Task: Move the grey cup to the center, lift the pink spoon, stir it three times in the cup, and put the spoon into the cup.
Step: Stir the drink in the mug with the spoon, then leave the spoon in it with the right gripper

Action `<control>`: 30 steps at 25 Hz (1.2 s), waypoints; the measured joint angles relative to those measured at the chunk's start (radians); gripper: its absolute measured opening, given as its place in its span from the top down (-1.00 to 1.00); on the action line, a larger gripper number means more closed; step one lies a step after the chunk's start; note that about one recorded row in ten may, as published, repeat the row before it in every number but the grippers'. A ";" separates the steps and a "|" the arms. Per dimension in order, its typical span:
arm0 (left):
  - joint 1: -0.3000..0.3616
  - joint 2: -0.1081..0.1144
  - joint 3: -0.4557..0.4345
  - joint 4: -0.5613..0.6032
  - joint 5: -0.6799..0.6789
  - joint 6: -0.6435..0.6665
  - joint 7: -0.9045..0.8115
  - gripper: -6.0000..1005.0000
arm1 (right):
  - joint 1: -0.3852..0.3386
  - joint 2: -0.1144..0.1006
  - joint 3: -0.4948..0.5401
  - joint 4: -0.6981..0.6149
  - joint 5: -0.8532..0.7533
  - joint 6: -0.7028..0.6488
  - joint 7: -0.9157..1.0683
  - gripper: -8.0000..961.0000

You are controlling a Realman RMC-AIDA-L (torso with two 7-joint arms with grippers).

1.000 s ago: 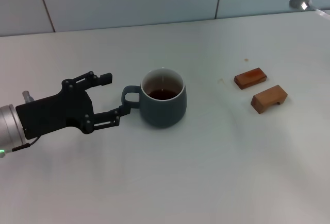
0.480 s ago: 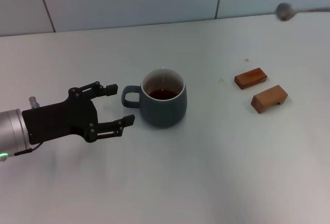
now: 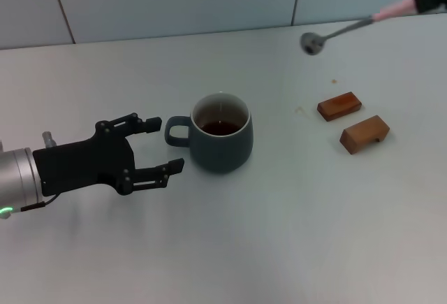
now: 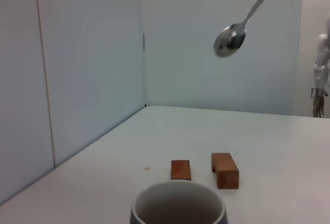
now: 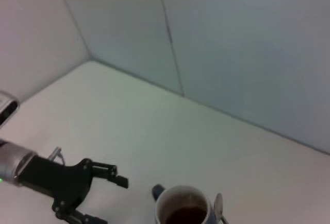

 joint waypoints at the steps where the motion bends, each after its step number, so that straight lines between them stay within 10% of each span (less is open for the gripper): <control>1: 0.000 0.000 0.000 0.000 0.000 0.000 0.000 -0.68 | 0.051 -0.007 -0.034 0.043 -0.039 0.006 -0.002 0.68; 13: -0.003 0.000 0.025 0.006 -0.004 -0.023 -0.017 -0.67 | 0.285 -0.026 -0.225 0.392 -0.253 0.120 -0.029 0.66; 30: -0.003 0.000 0.037 0.013 -0.004 -0.024 -0.030 -0.67 | 0.390 -0.011 -0.318 0.722 -0.314 0.301 -0.089 0.62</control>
